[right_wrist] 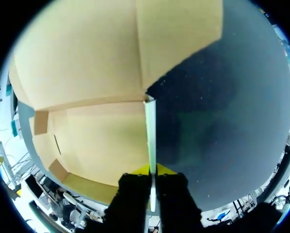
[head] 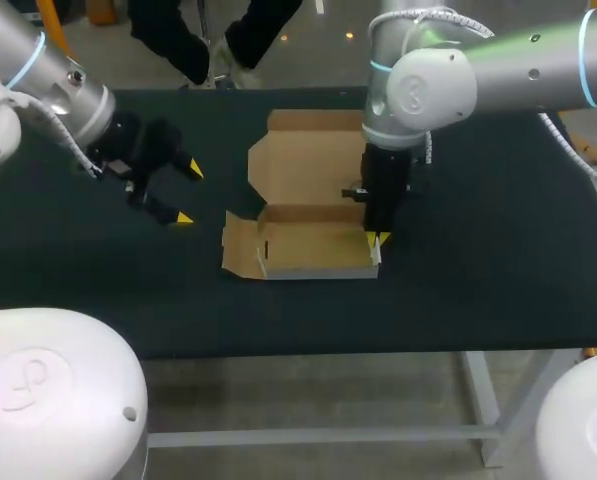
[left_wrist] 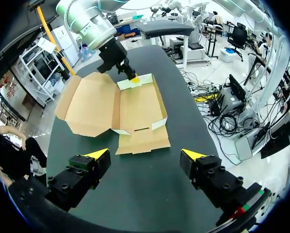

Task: Assemble the packaging by folding the flat box into shape, placing the metal phone stand inside, and closing the box properly

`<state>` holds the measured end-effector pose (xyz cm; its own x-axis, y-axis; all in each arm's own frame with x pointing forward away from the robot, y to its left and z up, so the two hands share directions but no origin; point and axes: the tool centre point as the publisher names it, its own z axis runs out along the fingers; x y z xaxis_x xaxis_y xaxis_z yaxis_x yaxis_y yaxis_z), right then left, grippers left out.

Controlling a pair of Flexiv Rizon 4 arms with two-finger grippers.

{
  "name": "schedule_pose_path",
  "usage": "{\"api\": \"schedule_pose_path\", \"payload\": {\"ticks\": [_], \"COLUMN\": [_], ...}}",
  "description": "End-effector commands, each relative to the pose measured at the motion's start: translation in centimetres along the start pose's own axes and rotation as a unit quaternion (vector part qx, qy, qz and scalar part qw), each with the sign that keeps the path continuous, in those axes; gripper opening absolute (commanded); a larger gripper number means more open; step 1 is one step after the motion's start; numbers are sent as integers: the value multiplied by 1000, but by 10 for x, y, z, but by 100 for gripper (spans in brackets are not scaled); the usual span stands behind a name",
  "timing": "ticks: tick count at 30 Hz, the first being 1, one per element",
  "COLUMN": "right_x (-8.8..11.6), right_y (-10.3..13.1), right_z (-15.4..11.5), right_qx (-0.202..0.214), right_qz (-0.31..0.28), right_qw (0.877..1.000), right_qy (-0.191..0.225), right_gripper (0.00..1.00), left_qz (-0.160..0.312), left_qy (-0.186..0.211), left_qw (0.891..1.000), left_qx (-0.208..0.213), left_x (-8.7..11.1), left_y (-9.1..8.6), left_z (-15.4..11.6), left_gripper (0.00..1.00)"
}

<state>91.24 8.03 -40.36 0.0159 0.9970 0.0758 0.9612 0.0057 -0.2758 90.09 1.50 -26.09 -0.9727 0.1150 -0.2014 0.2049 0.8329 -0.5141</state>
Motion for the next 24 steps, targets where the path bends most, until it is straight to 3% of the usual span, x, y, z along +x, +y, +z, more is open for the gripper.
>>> {"api": "schedule_pose_path", "payload": {"ticks": [1, 17, 24], "right_x": [-1, -1, 0], "right_y": [-2, 3, 6], "right_z": [5, 5, 8], "right_qx": [-14, -68, -85], "right_qz": [0, 9, 11], "right_qw": [1000, 998, 996], "right_qy": [-2, -12, -19], "right_gripper": [9, 8, 18], "left_qz": [0, 0, 0], "left_qy": [2, 2, 2], "left_qw": [1000, 1000, 1000], "left_qx": [-2, -2, -2], "left_x": [0, 0, 0], "left_y": [0, 0, 0], "left_z": [-1, -1, -1], "left_gripper": [100, 100, 100]}}
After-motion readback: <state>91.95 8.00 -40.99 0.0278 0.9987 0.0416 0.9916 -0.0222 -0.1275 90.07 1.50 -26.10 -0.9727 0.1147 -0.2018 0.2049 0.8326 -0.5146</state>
